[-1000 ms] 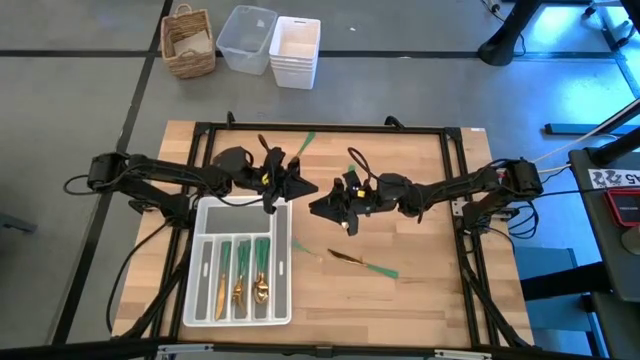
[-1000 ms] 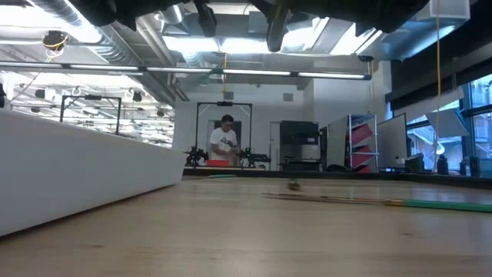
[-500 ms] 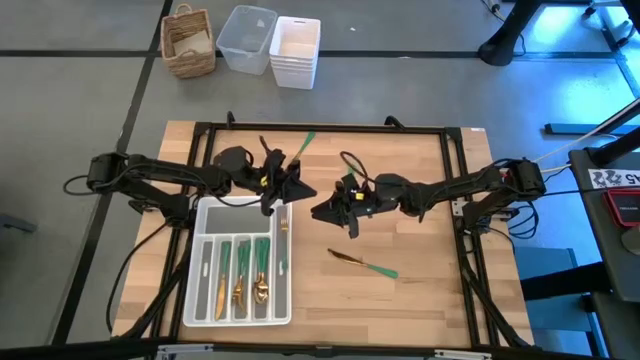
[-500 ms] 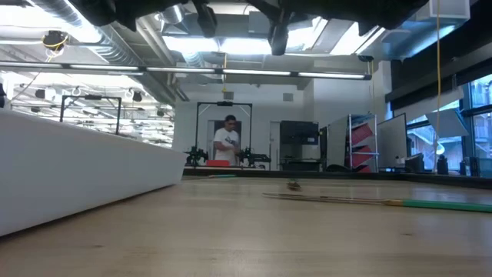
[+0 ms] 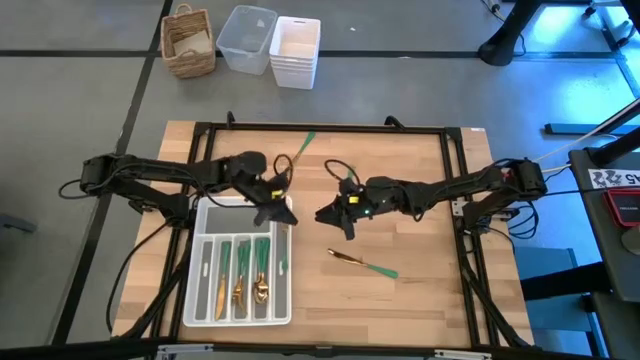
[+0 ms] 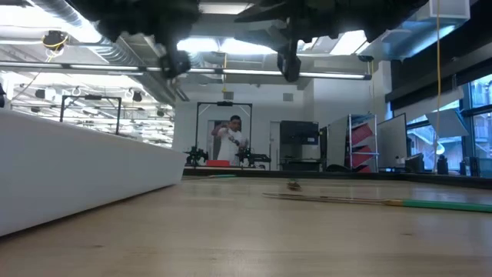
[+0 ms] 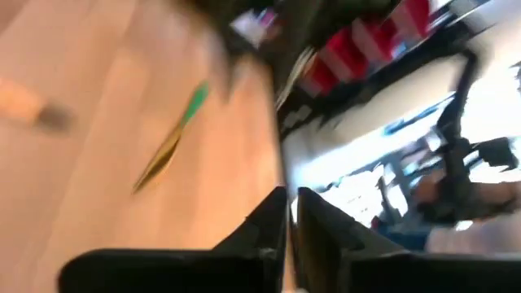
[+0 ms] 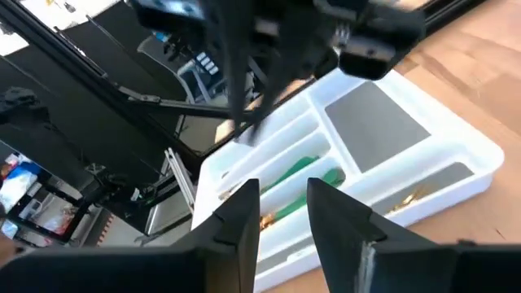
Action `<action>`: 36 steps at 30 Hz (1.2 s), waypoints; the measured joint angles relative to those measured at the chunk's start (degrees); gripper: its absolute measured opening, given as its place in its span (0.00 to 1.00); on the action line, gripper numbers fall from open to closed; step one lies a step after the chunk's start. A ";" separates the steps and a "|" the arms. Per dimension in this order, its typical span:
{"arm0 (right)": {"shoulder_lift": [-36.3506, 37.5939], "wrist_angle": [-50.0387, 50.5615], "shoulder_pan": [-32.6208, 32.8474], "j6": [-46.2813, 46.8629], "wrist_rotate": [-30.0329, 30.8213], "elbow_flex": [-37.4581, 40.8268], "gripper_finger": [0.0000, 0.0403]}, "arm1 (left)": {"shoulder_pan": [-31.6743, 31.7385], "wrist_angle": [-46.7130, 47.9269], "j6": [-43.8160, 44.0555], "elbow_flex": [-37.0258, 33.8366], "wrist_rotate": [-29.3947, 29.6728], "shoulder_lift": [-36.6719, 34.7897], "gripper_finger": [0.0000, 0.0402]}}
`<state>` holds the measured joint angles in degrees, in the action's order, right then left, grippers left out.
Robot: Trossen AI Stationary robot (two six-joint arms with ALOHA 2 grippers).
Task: Sort silverware
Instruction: Put the green fork on the silverware tray
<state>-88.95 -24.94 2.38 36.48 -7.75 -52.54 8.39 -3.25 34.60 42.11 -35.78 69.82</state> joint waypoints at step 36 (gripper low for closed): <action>22.87 24.06 -22.79 -13.02 -14.02 -0.02 0.26 | 1.67 33.45 -37.66 8.56 28.55 22.74 0.25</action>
<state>-66.08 -0.88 -20.42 23.45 -21.77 -52.56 10.07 30.19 -3.06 50.67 -7.24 92.55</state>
